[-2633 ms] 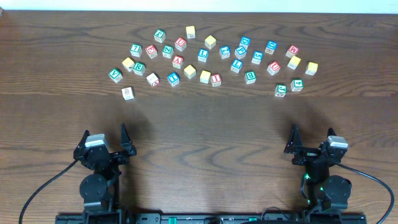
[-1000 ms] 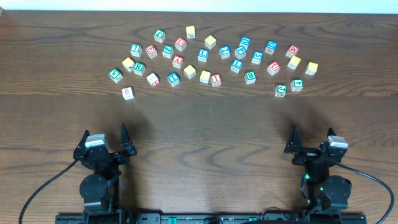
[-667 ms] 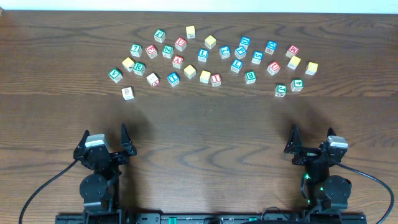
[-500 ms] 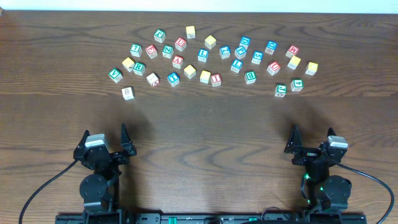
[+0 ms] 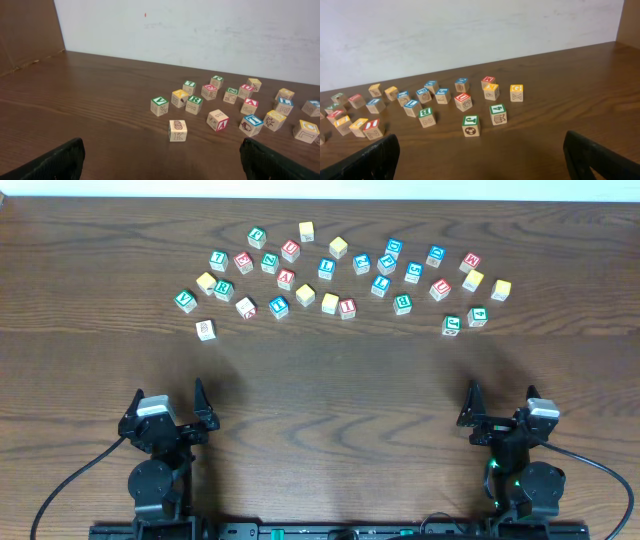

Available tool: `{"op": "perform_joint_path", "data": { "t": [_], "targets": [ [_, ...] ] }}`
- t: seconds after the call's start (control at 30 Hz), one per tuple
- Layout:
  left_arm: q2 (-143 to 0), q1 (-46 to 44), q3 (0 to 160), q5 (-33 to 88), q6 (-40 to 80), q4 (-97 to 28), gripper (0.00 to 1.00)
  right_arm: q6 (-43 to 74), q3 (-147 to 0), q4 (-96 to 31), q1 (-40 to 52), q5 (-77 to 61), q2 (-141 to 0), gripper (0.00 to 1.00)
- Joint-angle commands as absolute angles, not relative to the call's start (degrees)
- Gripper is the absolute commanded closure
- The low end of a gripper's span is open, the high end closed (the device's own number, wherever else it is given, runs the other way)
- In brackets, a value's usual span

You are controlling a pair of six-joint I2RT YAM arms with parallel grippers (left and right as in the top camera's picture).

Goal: Spell out CORL

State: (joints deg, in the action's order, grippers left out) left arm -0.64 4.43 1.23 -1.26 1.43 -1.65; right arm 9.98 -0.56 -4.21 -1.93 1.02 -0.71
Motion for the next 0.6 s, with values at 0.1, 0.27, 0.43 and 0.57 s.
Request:
{"op": "perform_joint_path", "data": {
  "t": [0.1, 0.27, 0.43, 0.57],
  "targets": [
    [-0.7, 4.7, 0.2, -1.8, 0.7, -4.0, 0.03, 9.3, -0.3, -4.2, -2.3, 0.9, -0.4, 0.01],
    [-0.7, 4.7, 0.3, -1.8, 1.4, -2.2, 0.02, 9.3, -0.3, -4.3, -2.3, 0.9, -0.4, 0.01],
    [-0.7, 4.7, 0.3, 0.2, 2.0, -1.5, 0.02, 9.3, -0.3, -4.3, -2.3, 0.9, -0.4, 0.01],
    [-1.4, 4.7, 2.5, 3.6, 2.0, -1.2, 0.03, 9.3, -0.3, -4.3, -2.3, 0.9, -0.4, 0.01]
  ]
}}
